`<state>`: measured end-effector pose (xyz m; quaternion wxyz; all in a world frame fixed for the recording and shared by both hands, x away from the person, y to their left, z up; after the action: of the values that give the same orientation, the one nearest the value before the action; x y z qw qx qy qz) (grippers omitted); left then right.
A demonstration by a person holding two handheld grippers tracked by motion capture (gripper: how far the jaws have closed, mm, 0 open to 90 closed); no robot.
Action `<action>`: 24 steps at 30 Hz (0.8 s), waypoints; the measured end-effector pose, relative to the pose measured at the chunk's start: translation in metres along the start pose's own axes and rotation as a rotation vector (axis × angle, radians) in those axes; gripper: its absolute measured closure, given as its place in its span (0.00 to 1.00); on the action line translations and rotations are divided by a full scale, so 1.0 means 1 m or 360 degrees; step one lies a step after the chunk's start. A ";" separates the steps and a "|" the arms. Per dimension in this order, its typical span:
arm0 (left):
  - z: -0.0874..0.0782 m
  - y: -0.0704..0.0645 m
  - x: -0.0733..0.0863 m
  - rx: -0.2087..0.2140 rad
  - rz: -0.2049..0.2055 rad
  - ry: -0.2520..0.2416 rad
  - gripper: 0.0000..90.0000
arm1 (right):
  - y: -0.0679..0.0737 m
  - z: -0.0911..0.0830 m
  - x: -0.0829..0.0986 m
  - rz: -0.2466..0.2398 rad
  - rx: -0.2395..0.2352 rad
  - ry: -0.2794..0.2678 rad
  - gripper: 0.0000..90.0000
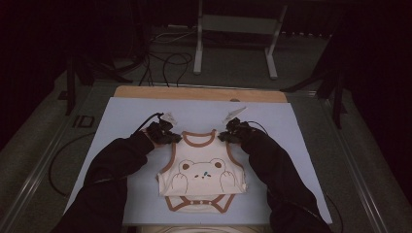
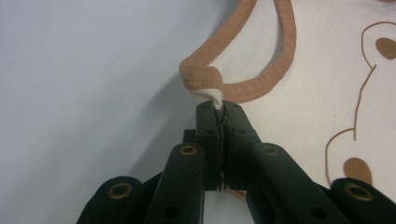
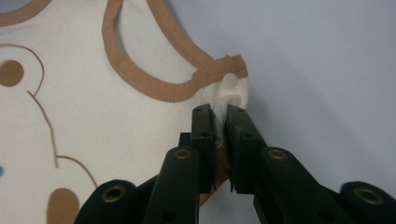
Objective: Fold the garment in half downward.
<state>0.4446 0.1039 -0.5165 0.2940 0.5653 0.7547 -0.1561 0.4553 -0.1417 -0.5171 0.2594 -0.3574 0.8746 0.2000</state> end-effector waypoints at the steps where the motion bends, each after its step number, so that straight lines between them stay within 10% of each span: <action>1: -0.002 0.001 -0.002 -0.0004 0.0010 -0.0001 0.98 | 0.000 -0.002 -0.001 -0.0006 0.0008 -0.0003 0.93; 24: -0.043 0.017 -0.036 -0.0096 0.0060 -0.0074 0.98 | -0.002 -0.033 -0.040 -0.0023 0.0063 -0.0147 0.92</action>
<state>0.4555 0.1064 -0.4588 0.3314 0.5665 0.7413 -0.1407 0.4711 -0.1401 -0.4680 0.3079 -0.3488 0.8630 0.1970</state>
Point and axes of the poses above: each handheld gripper's, and its own axes: z roughly forward along the jaws, x roughly out of its underside, y roughly to its left, the point moved 5 cm from there along z, roughly forward along the jaws, and after that the axes turned 15 degrees about z, right-handed, at the moved point
